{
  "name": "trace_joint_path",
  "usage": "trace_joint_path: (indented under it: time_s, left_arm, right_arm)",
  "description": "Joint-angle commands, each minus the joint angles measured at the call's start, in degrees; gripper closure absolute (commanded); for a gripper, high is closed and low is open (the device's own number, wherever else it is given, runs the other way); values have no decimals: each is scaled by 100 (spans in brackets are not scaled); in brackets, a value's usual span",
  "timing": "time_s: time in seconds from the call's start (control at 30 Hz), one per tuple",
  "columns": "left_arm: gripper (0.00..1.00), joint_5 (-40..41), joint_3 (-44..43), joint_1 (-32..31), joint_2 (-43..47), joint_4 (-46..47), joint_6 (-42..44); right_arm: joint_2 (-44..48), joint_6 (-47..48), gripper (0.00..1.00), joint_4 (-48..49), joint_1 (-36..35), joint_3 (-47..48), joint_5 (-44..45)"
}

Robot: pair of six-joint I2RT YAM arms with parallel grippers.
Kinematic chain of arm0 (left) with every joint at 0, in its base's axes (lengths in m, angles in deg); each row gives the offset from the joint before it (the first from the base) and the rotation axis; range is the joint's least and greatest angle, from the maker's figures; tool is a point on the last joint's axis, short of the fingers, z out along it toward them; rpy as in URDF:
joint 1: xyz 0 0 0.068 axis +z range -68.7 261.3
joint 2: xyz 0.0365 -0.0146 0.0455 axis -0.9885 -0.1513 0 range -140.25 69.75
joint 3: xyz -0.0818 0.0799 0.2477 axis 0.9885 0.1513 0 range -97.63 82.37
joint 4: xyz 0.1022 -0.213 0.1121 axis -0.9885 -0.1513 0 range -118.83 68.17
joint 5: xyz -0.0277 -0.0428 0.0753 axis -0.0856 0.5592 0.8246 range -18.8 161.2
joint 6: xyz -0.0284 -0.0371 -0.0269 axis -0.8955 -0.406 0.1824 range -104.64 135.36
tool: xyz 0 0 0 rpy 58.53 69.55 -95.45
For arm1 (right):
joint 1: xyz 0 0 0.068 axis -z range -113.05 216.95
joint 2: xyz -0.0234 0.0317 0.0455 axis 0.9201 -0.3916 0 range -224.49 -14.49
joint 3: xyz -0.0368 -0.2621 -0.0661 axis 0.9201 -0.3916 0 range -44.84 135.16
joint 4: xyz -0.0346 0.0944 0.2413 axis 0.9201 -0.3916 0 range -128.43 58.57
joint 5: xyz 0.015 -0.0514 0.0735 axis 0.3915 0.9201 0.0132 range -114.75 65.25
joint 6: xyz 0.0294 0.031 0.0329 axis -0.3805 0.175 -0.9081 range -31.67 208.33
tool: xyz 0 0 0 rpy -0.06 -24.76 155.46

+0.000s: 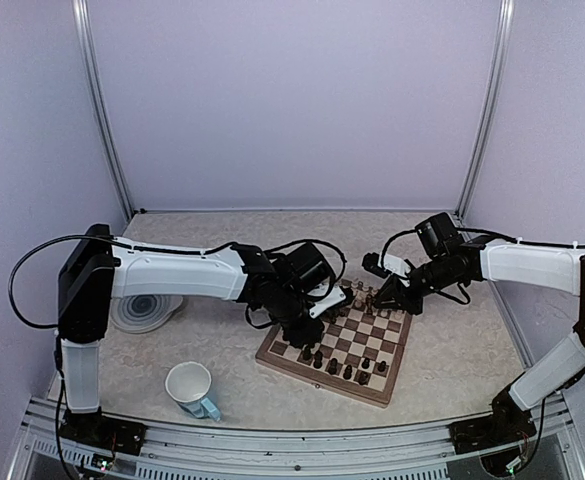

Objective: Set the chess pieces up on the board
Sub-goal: Place the pawn at f7, then pick up the rook from the chess pile.

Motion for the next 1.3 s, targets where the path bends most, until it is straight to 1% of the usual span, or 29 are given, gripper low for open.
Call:
trace_joint_path:
  time_s: [0.0, 0.13, 0.23, 0.27, 0.33, 0.37, 0.47, 0.57, 0.67, 0.77, 0.9, 1.03, 1.27]
  left_arm:
    - [77, -101, -120, 79, 391, -29, 15]
    - [76, -182, -64, 179, 565, 113, -112]
    - [74, -40, 8, 217, 705, 623, -485]
    - [73, 36, 104, 208, 789, 978, -720]
    - [66, 124, 453, 173, 970, 1915, -1261]
    - [63, 207, 683, 145, 1064, 2454, -1543]
    - [59, 254, 1375, 76, 1442, 4114, -2170]
    - [53, 849, 1944, -64, 1742, 5575, -2468]
    - [51, 1364, 2181, -181, 1821, 6339, -2569]
    - [50, 1554, 2202, -222, 1742, 6733, -2760]
    - [49, 1558, 2072, -229, 1529, 6938, -3059]
    - [49, 1612, 1969, -241, 1286, 7036, -3350]
    - [50, 1787, 1781, -339, 975, 6990, -3516]
  right_arm:
    - [86, -22, 100, 69, 62, 18, -105]
    - [101, -57, 100, 62, 62, 28, -109]
    - [141, -212, 100, 81, 62, 112, -175]
    - [154, -323, 100, 136, 62, 154, -208]
    - [178, -547, 100, 182, 62, 292, -328]
    - [186, -680, 100, 210, 62, 370, -429]
    - [217, -1046, 100, 317, 62, 562, -660]
    - [235, -1394, 100, 428, 62, 705, -749]
    - [245, -1731, 100, 578, 62, 783, -707]
    - [191, -2005, 100, 629, 62, 899, -590]
    - [148, -2251, 100, 698, 62, 983, -535]
    - [97, -2419, 100, 730, 62, 1079, -591]
    - [69, -2559, 100, 785, 62, 1114, -467]
